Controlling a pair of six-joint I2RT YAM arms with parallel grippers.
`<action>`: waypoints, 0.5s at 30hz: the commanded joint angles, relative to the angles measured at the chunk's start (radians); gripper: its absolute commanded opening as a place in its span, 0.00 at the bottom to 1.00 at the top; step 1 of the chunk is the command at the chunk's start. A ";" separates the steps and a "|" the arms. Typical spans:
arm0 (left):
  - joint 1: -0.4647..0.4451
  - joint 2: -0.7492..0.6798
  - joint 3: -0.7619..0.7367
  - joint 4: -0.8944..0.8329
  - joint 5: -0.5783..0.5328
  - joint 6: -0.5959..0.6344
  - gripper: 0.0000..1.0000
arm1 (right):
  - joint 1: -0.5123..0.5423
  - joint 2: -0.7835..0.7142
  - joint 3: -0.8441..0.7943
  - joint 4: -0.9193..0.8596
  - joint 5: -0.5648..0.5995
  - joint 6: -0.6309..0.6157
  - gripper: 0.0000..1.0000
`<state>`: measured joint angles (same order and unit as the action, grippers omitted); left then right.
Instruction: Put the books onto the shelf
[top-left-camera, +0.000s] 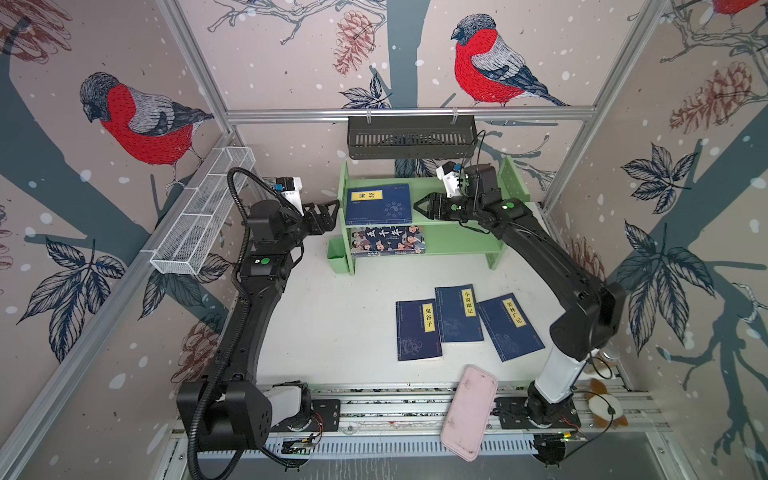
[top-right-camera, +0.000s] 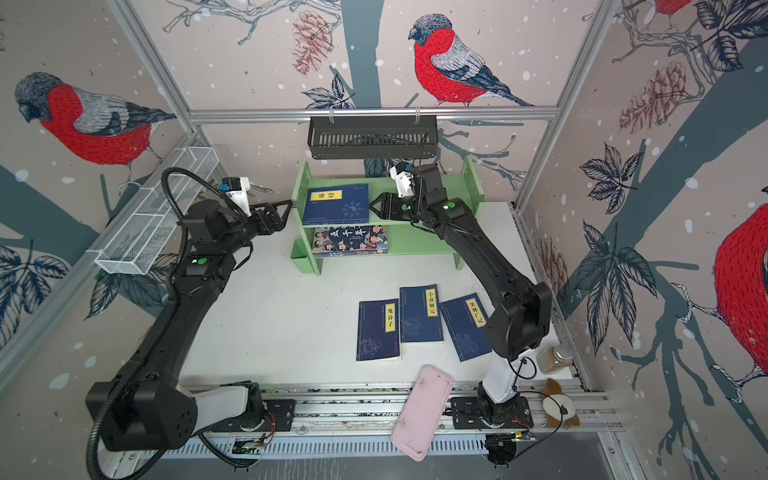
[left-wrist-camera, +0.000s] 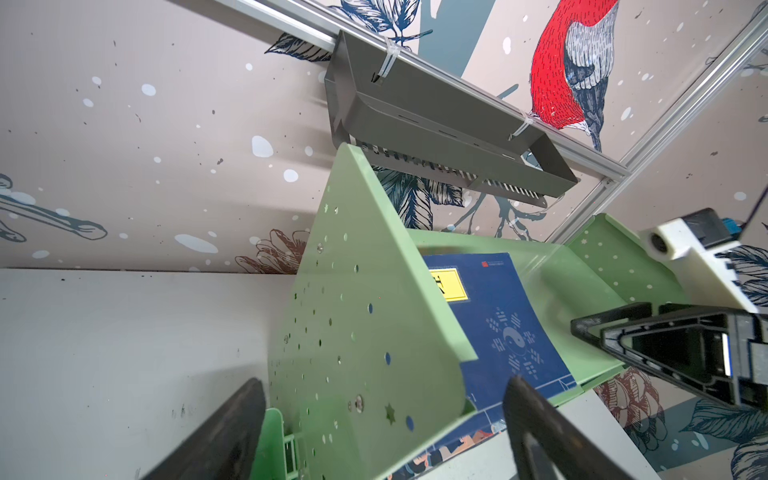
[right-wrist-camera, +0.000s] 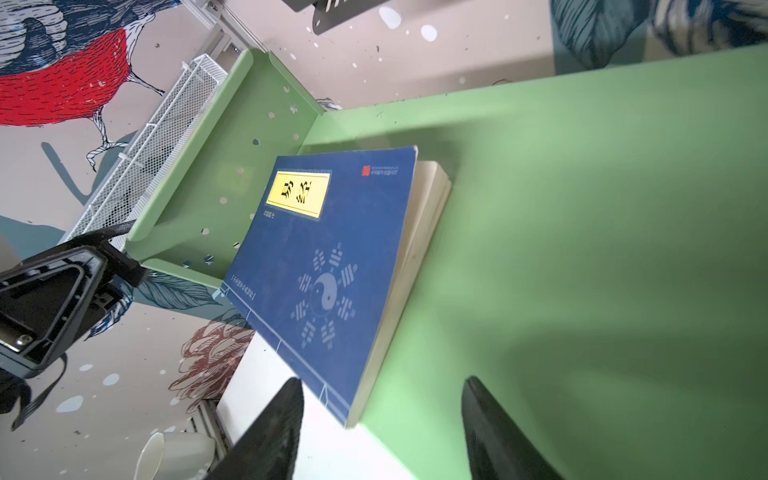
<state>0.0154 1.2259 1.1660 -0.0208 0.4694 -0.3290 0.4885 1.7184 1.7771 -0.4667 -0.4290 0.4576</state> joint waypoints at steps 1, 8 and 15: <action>0.001 -0.031 0.005 -0.140 0.013 0.021 0.90 | 0.022 -0.140 -0.108 0.018 0.129 -0.057 0.62; 0.003 -0.108 -0.149 -0.258 0.135 -0.087 0.89 | 0.118 -0.506 -0.533 0.094 0.265 -0.021 0.61; 0.002 -0.126 -0.416 -0.097 0.341 -0.245 0.87 | 0.248 -0.754 -0.887 0.126 0.360 0.132 0.59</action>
<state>0.0166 1.1046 0.8055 -0.2050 0.6907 -0.4782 0.7036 1.0191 0.9592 -0.3813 -0.1448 0.5076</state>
